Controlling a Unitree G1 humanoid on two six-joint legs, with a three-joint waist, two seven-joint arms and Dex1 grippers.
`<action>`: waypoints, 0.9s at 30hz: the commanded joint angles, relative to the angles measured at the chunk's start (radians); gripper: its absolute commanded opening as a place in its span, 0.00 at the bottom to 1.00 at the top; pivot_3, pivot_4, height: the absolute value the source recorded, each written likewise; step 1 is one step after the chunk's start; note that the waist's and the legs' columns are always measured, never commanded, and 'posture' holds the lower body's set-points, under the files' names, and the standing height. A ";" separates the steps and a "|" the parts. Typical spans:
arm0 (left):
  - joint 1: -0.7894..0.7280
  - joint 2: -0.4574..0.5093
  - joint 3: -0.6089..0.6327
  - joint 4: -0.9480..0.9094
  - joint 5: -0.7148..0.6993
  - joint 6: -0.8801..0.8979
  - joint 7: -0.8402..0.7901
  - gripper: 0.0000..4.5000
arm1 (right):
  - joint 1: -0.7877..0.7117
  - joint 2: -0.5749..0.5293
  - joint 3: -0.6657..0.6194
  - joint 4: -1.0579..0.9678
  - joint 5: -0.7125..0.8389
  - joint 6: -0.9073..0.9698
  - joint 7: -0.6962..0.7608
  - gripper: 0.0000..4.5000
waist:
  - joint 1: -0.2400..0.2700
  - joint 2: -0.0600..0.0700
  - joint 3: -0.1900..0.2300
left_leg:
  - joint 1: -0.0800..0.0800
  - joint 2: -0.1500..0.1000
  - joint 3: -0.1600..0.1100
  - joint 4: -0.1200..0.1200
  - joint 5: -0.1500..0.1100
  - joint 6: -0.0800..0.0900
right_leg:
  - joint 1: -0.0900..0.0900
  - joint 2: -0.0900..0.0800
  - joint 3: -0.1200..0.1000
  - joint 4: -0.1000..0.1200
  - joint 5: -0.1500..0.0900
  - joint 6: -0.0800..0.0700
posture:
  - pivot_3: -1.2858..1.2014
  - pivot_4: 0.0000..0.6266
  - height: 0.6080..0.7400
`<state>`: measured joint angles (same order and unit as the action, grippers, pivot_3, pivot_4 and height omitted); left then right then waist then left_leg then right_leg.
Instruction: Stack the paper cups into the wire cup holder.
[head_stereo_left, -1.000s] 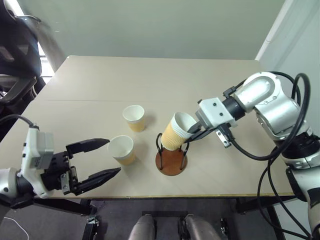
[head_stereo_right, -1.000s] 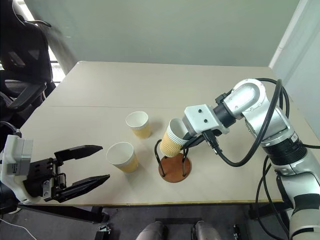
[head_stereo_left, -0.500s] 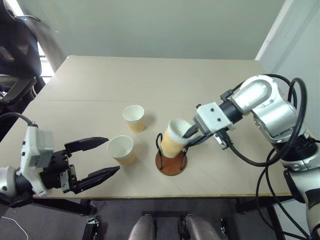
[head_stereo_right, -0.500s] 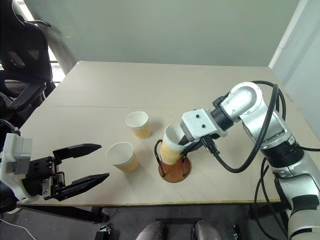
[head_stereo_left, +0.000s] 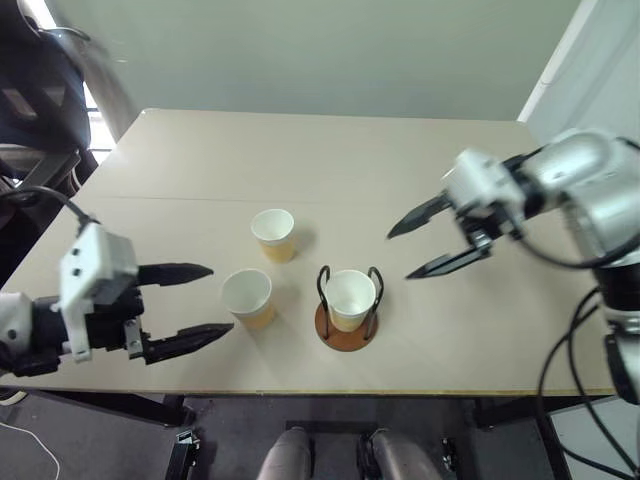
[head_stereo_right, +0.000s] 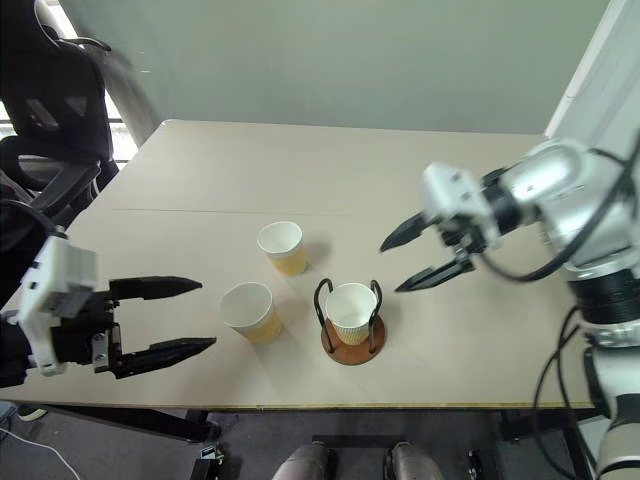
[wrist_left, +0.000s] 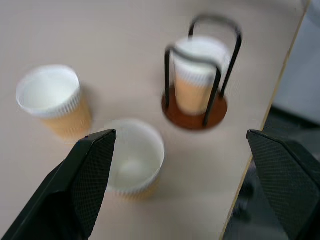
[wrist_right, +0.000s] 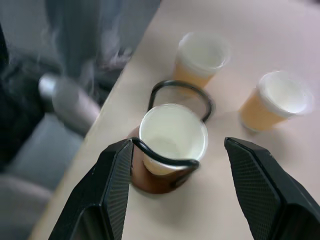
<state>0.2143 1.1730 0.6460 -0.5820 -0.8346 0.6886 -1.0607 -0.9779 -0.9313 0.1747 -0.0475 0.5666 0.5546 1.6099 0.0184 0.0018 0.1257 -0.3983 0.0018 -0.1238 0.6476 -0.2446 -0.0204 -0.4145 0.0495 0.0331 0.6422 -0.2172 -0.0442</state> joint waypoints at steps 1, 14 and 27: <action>-0.036 0.026 -0.061 0.029 0.084 -0.065 -0.038 1.00 | 0.074 -0.051 -0.138 -0.008 0.167 0.119 0.005 0.66 | 0.000 -0.002 -0.001 | 0.000 0.000 0.000 0.000 -0.001 -0.001 | 0.000 0.000 0.000 0.000 -0.001 0.000 | 0.52 0.24 1.00; -0.165 0.016 -0.286 0.130 0.265 -0.210 -0.112 1.00 | 0.464 -0.002 -0.464 -0.202 0.359 0.127 -0.140 0.66 | -0.008 -0.002 -0.001 | 0.003 0.001 0.000 -0.001 -0.005 -0.002 | 0.001 0.000 -0.002 0.002 -0.002 0.008 | 0.52 0.24 1.00; -0.256 -0.025 -0.445 0.189 0.369 -0.281 -0.123 0.63 | 0.556 -0.035 -0.475 -0.262 0.331 0.097 -0.203 0.67 | -0.006 -0.002 -0.001 | 0.001 0.001 0.000 0.000 -0.004 0.000 | 0.001 0.000 -0.002 0.002 -0.001 0.009 | 0.52 0.24 1.00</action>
<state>-0.0247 1.1484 0.1980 -0.3965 -0.4851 0.4368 -1.1763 -0.4178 -0.9470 -0.2682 -0.2834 0.8980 0.6692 1.4138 0.0128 -0.0006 0.1244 -0.3974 0.0027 -0.1242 0.6480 -0.2489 -0.0205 -0.4138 0.0497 0.0313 0.6441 -0.2181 -0.0356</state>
